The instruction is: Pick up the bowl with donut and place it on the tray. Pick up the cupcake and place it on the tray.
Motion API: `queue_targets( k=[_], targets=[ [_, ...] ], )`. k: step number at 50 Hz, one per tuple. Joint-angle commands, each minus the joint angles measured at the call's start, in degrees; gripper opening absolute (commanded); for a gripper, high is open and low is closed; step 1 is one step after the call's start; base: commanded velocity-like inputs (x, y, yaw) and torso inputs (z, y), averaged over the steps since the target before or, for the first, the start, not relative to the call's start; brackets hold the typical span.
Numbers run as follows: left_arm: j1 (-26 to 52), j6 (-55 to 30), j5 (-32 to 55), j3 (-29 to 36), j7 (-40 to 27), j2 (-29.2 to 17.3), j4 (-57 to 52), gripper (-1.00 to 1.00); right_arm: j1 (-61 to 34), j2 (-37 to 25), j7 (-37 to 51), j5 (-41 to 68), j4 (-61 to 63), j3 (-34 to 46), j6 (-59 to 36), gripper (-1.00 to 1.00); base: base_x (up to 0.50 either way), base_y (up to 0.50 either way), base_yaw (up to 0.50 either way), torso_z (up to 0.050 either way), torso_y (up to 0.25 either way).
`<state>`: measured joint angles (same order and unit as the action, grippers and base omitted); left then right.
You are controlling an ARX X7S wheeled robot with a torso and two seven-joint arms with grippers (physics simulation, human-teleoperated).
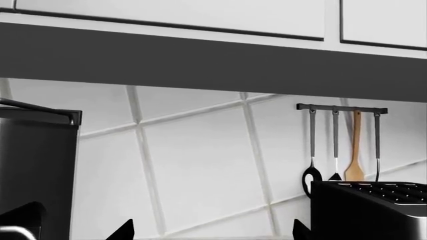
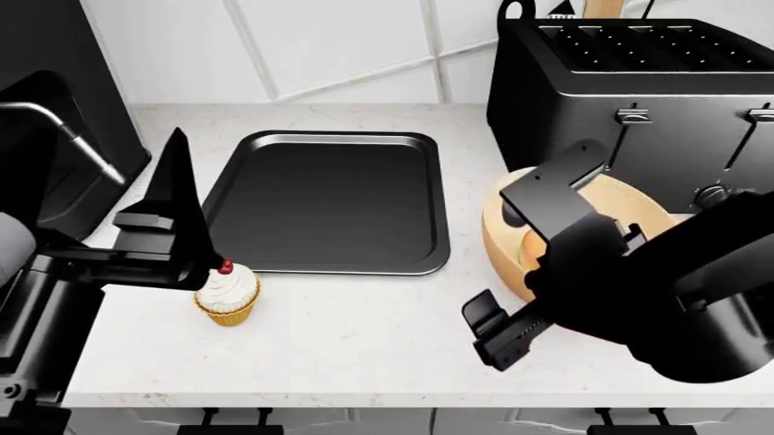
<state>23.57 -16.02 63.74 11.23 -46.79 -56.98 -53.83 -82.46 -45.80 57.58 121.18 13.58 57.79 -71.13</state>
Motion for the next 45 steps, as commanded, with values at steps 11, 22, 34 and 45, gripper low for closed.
queue_targets(
  k=[11, 22, 34, 45],
  targets=[
    [0.99, -0.52, -0.1, 0.88, 0.16, 0.42, 0.48, 1.0, 0.56, -0.33, -0.27, -0.95, -0.17, 1.52, -0.67, 1.0, 0.0, 0.0, 0.0, 0.0, 0.0],
    [1.62, -0.92, -0.26, 1.49, 0.25, 0.8, 0.78, 1.0, 1.0, -0.32, -1.39, -1.69, -0.2, 1.82, -0.94, 1.0, 0.0, 0.0, 0.0, 0.0, 0.0],
    [1.65, -0.79, -0.1, 1.42, 0.2, 0.68, 0.94, 1.0, 0.69, -0.11, -1.99, -1.63, -0.79, 2.73, -1.79, 1.0, 0.0, 0.0, 0.0, 0.0, 0.0],
    [1.3, -0.48, -0.11, 1.24, 0.16, 0.46, 0.83, 1.0, 0.14, -0.51, -2.4, -1.99, 0.79, 2.63, -2.32, -1.0, 0.0, 0.0, 0.0, 0.0, 0.0]
  ],
)
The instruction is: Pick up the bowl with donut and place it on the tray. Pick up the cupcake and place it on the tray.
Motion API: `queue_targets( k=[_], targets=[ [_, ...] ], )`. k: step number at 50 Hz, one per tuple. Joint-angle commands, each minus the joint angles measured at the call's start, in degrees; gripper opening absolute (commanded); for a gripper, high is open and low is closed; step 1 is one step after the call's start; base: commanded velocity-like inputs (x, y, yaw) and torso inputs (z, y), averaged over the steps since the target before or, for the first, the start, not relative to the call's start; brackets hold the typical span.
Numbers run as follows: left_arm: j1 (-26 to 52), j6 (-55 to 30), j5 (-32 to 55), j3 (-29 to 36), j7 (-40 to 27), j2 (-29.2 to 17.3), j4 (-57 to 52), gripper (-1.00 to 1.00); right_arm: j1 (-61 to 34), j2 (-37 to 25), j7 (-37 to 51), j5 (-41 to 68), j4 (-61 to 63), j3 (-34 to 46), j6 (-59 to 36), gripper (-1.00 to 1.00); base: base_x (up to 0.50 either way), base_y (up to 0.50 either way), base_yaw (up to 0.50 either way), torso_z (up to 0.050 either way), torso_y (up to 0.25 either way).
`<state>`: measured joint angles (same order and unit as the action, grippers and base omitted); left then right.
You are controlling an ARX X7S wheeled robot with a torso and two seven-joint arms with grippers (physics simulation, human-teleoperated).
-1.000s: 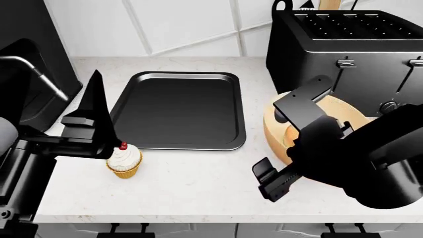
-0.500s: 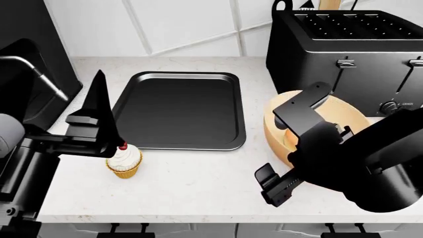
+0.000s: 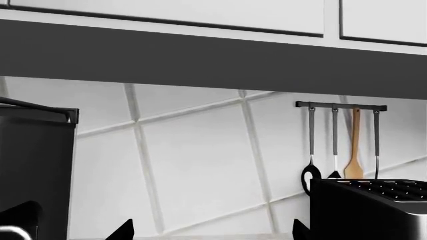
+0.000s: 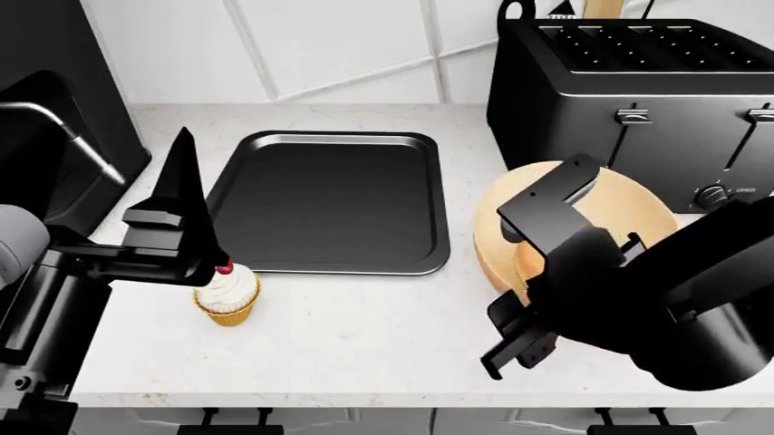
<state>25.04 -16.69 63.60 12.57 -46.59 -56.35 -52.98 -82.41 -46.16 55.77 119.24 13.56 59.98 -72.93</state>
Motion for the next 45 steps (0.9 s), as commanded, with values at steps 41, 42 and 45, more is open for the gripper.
queue_targets(
  k=[41, 42, 45],
  targets=[
    [-4.22, 2.73, -0.97, -1.34, 1.12, -1.75, -1.05, 1.0, -9.53, -3.56, 7.0, 9.85, 7.82, 2.02, -0.04, -1.0, 0.0, 0.0, 0.0, 0.0, 0.0],
    [-4.5, 2.94, -0.94, -1.52, 1.15, -1.92, -1.08, 1.0, -9.89, -3.56, 7.39, 10.35, 7.91, 2.29, -0.04, -1.0, 0.0, 0.0, 0.0, 0.0, 0.0],
    [-5.35, 3.58, -1.08, -1.96, 1.32, -2.13, -0.98, 1.0, -10.58, -3.75, 8.58, 11.71, 8.51, 3.01, 0.29, -1.0, 0.0, 0.0, 0.0, 0.0, 0.0]
  ],
)
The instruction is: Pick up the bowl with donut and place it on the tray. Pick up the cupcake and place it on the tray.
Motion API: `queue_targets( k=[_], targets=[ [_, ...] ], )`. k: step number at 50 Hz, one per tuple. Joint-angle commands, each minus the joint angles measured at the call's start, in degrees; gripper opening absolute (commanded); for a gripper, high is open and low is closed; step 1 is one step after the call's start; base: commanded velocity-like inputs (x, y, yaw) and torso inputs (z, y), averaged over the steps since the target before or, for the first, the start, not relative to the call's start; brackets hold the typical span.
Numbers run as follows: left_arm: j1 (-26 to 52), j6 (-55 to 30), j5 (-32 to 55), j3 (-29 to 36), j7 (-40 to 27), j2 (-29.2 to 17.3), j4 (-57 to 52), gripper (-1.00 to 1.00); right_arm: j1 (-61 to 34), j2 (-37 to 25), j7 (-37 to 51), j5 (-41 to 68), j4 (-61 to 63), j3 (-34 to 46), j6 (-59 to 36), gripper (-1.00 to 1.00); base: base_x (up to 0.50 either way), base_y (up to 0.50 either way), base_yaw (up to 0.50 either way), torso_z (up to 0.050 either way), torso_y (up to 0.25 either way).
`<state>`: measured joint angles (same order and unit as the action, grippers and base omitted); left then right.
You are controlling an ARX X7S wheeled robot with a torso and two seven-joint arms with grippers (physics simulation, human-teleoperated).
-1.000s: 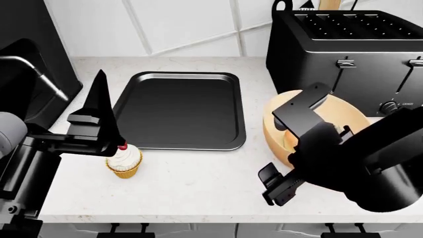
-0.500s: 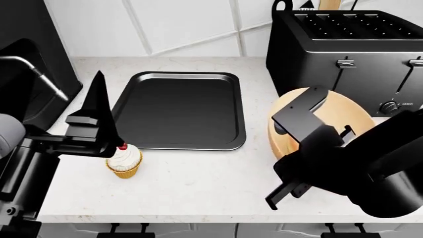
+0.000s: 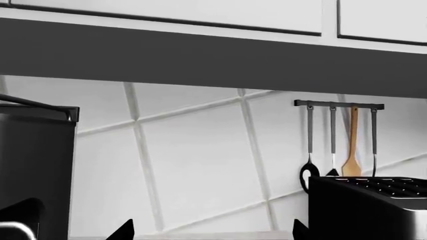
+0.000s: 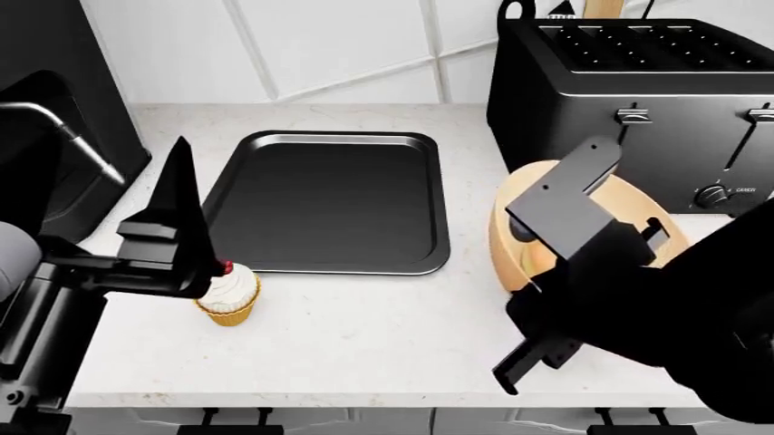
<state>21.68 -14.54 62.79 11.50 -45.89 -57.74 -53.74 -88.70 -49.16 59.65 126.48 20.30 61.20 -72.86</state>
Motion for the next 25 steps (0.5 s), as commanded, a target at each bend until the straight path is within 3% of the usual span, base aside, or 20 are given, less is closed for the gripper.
queue_targets(
  k=[1, 16, 25],
  targets=[
    [-2.25, 1.63, -0.32, -1.0, 0.68, -0.75, -0.21, 1.0, -4.5, -0.89, 5.31, 5.13, 2.12, 2.21, 0.39, -1.0, 0.0, 0.0, 0.0, 0.0, 0.0],
    [-5.56, 3.08, 0.58, -1.87, 0.63, -2.4, -2.4, 1.0, -7.92, -3.7, 12.3, 13.56, 9.17, 5.64, 4.08, -1.0, 0.0, 0.0, 0.0, 0.0, 0.0],
    [-12.19, 3.27, 4.6, -3.14, -1.66, -8.52, -5.47, 1.0, -9.22, -5.51, 14.1, 15.87, 11.79, 6.15, 5.31, -1.0, 0.0, 0.0, 0.0, 0.0, 0.001]
  ],
)
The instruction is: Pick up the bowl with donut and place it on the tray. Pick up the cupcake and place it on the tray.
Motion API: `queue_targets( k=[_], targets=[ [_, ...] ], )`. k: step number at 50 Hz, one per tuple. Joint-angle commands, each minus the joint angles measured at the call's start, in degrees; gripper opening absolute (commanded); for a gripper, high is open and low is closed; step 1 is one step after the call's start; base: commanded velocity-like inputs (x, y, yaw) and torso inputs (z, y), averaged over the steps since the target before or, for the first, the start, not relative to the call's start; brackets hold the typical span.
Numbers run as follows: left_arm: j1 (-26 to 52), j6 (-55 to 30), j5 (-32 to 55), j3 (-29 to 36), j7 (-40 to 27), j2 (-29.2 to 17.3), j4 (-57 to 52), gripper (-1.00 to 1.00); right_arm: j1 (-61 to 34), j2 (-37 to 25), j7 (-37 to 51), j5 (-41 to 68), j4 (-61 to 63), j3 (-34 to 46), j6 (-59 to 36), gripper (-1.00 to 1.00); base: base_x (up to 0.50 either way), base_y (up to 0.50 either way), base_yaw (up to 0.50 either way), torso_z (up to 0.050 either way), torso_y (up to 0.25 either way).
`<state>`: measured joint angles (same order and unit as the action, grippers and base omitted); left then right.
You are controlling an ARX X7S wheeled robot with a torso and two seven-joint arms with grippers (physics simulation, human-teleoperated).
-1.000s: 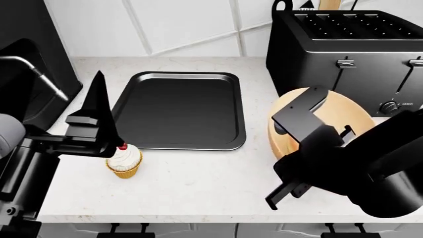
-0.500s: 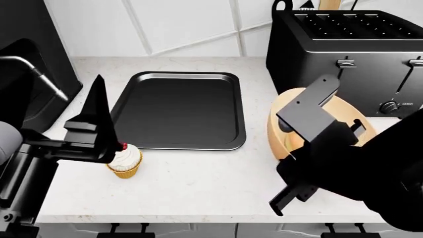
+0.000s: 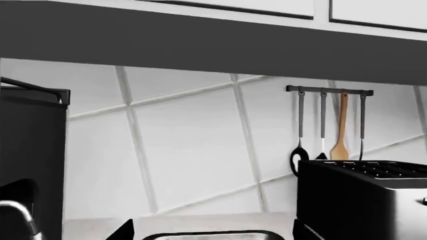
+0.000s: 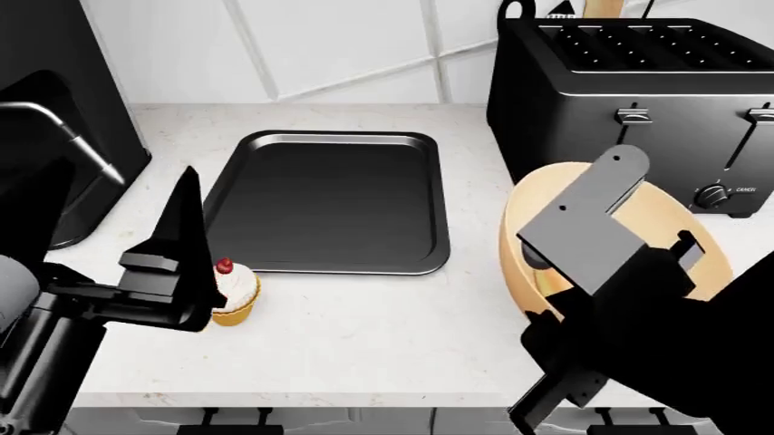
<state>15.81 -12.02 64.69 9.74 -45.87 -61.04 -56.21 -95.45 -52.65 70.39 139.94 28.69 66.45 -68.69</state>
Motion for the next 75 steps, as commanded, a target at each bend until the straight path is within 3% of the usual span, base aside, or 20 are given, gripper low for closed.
queue_targets(
  k=[1, 9, 17, 37, 55, 75],
  targets=[
    [-8.46, 1.54, 2.9, -1.87, -2.23, -6.98, -3.58, 1.0, -2.61, -2.28, 3.58, 2.66, 3.6, 1.01, 1.24, -1.0, 0.0, 0.0, 0.0, 0.0, 0.0],
    [-20.83, 23.57, -6.23, 10.34, -9.54, -28.53, -3.77, 1.0, -4.08, -3.06, 4.92, 4.47, 4.81, 1.51, 2.01, -1.0, 0.0, 0.0, 0.0, 0.0, 0.0],
    [-23.59, 21.47, -8.42, 13.4, -8.25, -28.88, -3.78, 1.0, -5.25, -3.92, 5.93, 5.74, 6.15, 1.77, 2.72, -1.0, 0.0, 0.0, 0.0, 0.0, 0.001],
    [-6.33, -2.36, 3.42, 19.24, -1.93, -11.7, -0.49, 1.0, -3.96, -4.68, 3.93, 3.41, 5.76, 1.57, 2.37, -1.0, 0.0, 0.0, 0.0, 0.0, 0.001],
    [-3.06, -4.16, 7.47, 20.43, 0.1, -6.47, 5.63, 1.0, -3.91, -5.79, 3.18, 2.69, 6.17, 1.61, 1.99, -1.0, 0.0, 0.0, 0.0, 0.0, 0.001],
    [1.68, -7.24, 9.49, 20.14, -0.43, -4.53, 11.42, 1.0, -2.7, -6.74, 1.59, 0.59, 6.12, 1.4, 1.86, -1.0, 0.0, 0.0, 0.0, 0.0, 0.001]
  ],
)
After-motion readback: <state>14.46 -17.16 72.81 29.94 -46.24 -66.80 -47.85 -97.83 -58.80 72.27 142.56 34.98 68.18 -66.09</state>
